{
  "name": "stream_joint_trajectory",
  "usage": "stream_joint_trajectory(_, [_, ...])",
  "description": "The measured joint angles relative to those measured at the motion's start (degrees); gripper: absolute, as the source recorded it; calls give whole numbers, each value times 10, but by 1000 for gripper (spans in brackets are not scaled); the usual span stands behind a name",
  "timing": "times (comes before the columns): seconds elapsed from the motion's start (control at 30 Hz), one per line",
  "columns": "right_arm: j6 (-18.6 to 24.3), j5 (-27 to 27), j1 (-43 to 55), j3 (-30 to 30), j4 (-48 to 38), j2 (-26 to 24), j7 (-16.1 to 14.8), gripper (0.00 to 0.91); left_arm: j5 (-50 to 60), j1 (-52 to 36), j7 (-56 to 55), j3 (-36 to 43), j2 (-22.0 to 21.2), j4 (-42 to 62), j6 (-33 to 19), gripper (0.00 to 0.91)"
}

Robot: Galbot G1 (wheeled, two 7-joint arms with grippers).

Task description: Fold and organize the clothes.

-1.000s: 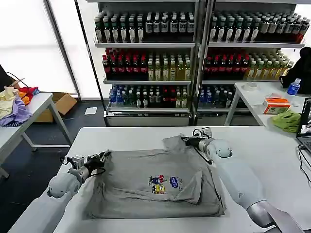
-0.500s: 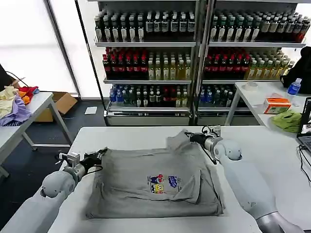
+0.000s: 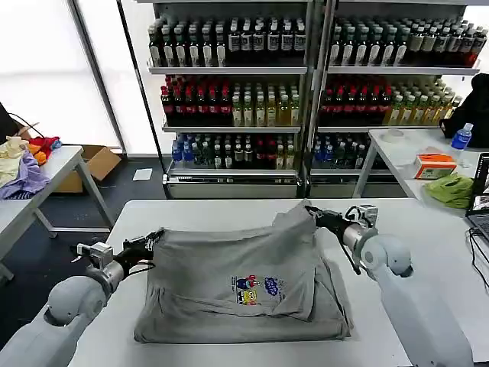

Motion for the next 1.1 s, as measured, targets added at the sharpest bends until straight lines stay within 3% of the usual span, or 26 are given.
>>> stream_joint_trajectory(0.43, [0, 20, -163, 81, 134, -12, 33, 0, 28, 130, -9, -78, -5, -99, 14, 10])
stream_joint_trajectory(0.9, [0, 8, -323, 139, 239, 11, 48, 0, 89, 249, -7, -114, -31, -141, 23, 10])
stream_joint_trajectory(0.93, [0, 5, -333, 139, 244, 14, 49, 111, 94, 254, -6, -114, -33, -142, 23, 453])
stream_joint_trajectory(0.97, [0, 2, -343, 140, 248, 16, 51, 907, 99, 259, -6, -114, -35, -143, 24, 877])
stream_joint_trajectory(1.1, [1, -20, -369, 140, 258, 25, 56, 907, 120, 276, -4, -115, -43, -146, 28, 907])
